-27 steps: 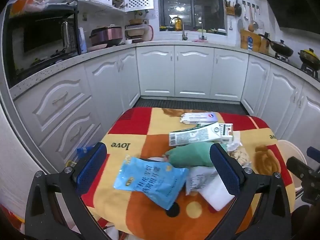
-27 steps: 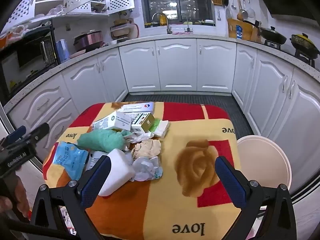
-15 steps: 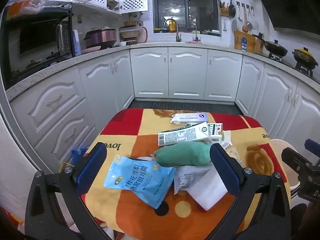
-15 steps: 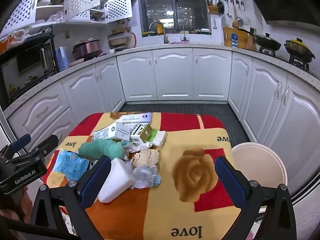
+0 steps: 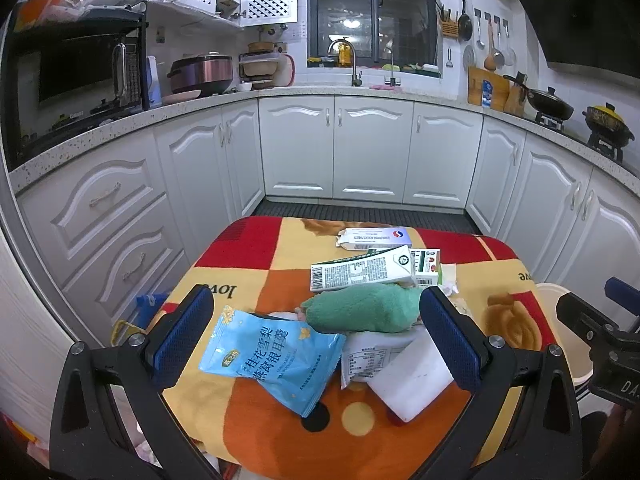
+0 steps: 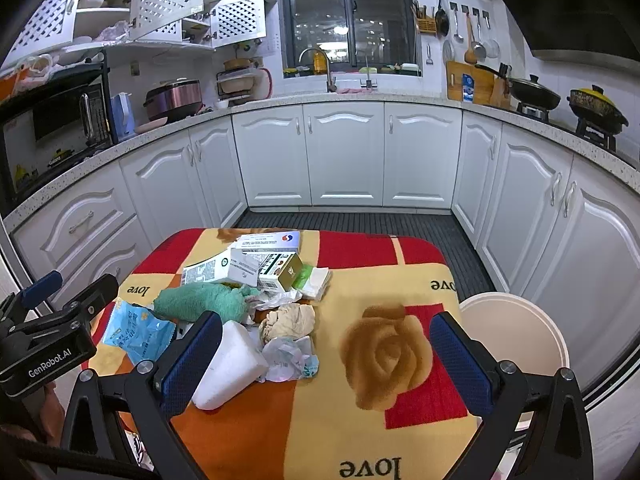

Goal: Collect trash

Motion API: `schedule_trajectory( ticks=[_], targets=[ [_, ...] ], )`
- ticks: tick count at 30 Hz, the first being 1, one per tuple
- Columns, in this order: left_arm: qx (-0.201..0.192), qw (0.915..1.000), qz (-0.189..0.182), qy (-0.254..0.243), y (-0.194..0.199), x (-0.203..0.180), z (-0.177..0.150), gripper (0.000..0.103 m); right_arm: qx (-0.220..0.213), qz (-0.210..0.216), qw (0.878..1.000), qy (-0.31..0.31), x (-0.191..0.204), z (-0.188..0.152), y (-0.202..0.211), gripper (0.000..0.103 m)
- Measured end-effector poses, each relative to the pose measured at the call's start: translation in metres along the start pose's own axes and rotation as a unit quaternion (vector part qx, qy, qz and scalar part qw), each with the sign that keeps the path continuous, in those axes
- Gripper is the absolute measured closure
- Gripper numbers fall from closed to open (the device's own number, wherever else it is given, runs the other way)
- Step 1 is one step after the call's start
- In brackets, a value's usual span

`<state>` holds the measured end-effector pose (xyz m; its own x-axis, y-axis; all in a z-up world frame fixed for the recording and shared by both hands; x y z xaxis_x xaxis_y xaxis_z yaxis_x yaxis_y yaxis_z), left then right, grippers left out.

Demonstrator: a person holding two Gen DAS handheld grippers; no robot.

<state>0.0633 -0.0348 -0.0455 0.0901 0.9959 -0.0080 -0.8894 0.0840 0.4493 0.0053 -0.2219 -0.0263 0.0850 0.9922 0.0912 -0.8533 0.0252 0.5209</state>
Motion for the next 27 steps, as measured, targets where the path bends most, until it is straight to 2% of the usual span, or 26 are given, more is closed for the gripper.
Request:
schedule_trajectory(
  ticks=[13,27],
  targets=[
    [0.002,1.0000,-0.006,0.006,0.0008,0.0004,-0.0029,0.001,-0.003,0.000,1.000,0.000,0.0014,0.0010,0.0005,0.000],
    [0.001,0.9999,0.007,0.008,-0.0018,0.0080,0.0047,0.001,-0.005,0.011,1.000,-0.015,0.0010,0.0066,-0.0016,0.000]
  ],
)
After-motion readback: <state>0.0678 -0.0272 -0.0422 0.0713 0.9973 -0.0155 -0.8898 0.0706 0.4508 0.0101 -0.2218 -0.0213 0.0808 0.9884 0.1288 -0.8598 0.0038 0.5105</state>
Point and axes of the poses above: each gripper's, at about its wrist camera, not at the fingertips, and y roughly against the way its jaws point, x to its left, z to its top, the point moved 9 cm from there along -y, roughly the way its jaws point, and after that the axes turned 4 degrees about -x, right-handed, at the moved point
